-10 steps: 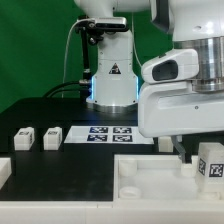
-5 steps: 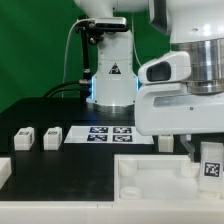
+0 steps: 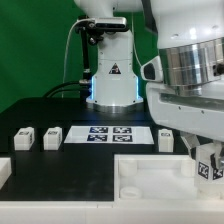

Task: Assemble one leg

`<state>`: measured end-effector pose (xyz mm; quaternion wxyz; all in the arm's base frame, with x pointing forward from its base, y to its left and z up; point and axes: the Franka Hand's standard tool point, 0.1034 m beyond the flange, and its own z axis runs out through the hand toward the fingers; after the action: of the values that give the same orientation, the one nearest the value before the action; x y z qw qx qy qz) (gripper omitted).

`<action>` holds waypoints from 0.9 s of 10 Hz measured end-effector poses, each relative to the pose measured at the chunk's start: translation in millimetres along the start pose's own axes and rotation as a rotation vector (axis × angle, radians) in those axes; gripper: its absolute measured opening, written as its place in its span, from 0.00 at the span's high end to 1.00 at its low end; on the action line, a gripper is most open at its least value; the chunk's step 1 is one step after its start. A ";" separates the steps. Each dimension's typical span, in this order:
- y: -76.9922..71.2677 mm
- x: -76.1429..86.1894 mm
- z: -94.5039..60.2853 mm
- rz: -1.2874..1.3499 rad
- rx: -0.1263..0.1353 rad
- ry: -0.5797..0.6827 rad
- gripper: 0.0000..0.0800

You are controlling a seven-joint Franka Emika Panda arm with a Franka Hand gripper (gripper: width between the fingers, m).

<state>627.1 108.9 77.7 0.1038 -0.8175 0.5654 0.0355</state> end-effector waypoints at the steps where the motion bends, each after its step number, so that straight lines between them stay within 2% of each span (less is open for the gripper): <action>1: -0.1 -0.2 0.1 0.135 0.007 -0.015 0.62; 5: 1.0 -0.8 1.4 0.108 0.009 -0.016 0.62; 6: 0.7 -1.1 1.0 0.014 0.008 -0.015 0.39; 7: -0.1 -2.5 0.0 -0.160 0.008 -0.013 0.26; 8: -0.5 -5.6 -0.2 -0.338 0.000 -0.003 0.26; 9: -0.7 -8.3 -0.1 -0.466 -0.009 0.004 0.20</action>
Offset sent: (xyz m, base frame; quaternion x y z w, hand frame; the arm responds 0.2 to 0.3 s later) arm 0.0000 0.0000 0.0000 0.0000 0.0000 -0.0899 0.9960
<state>624.7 116.7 79.4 0.1044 -0.9265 0.3614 0.0116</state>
